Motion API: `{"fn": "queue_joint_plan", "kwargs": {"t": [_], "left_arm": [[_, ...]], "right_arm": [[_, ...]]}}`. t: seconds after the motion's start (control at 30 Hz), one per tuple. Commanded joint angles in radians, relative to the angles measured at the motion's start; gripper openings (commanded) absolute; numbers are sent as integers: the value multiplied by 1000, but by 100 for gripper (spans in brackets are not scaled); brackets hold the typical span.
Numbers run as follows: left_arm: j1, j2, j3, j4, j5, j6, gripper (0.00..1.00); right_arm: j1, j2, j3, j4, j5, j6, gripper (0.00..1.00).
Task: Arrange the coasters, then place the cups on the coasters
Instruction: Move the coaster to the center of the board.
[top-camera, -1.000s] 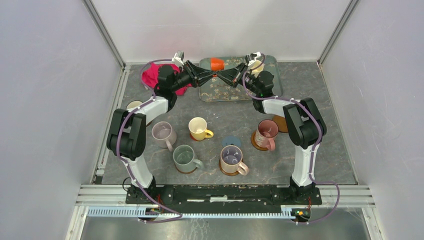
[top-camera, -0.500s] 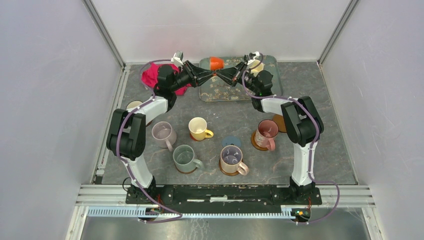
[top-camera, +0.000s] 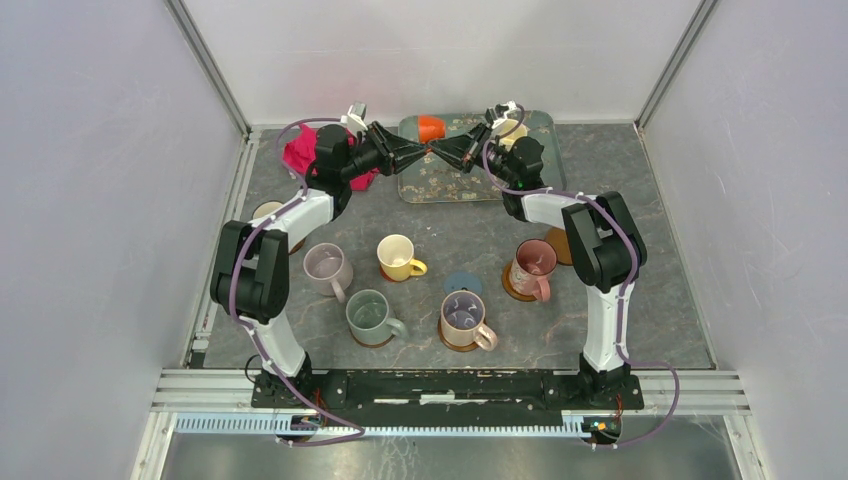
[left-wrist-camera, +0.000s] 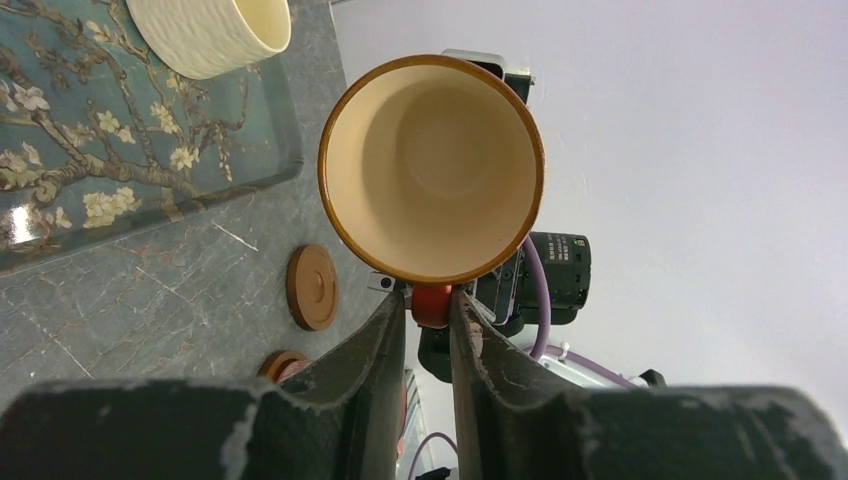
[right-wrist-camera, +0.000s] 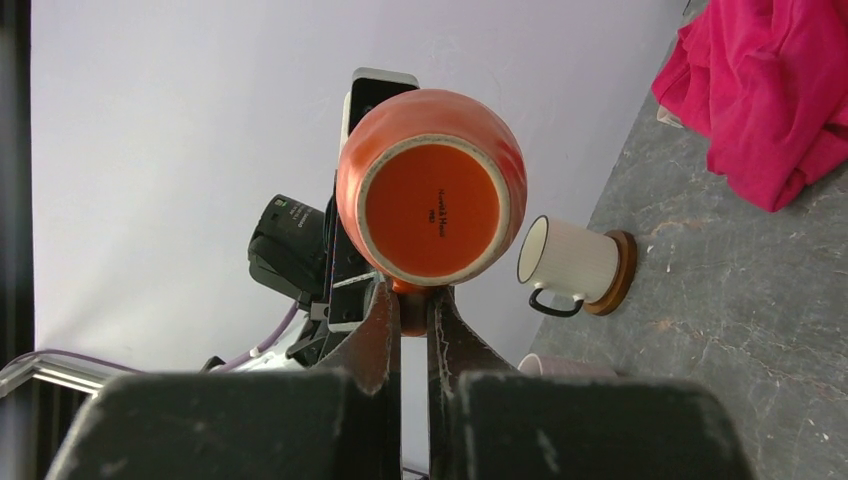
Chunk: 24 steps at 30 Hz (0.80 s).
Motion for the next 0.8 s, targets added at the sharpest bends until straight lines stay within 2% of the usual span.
{"fn": "queue_joint_plan", "kwargs": {"t": [0.0, 0.33, 0.5, 0.67, 0.77], "left_arm": [[-21, -15, 47, -24, 35, 48, 30], [-34, 11, 33, 106, 24, -57, 29], [-37, 22, 21, 163, 15, -93, 19], [-37, 26, 17, 167, 11, -88, 4], [-37, 22, 18, 140, 8, -59, 2]], "right_arm": [[23, -28, 64, 65, -31, -40, 0], [45, -20, 64, 60, -39, -42, 0], [49, -14, 57, 63, -38, -37, 0], [48, -9, 58, 60, -39, -37, 0], [47, -8, 53, 58, -39, -40, 13]]}}
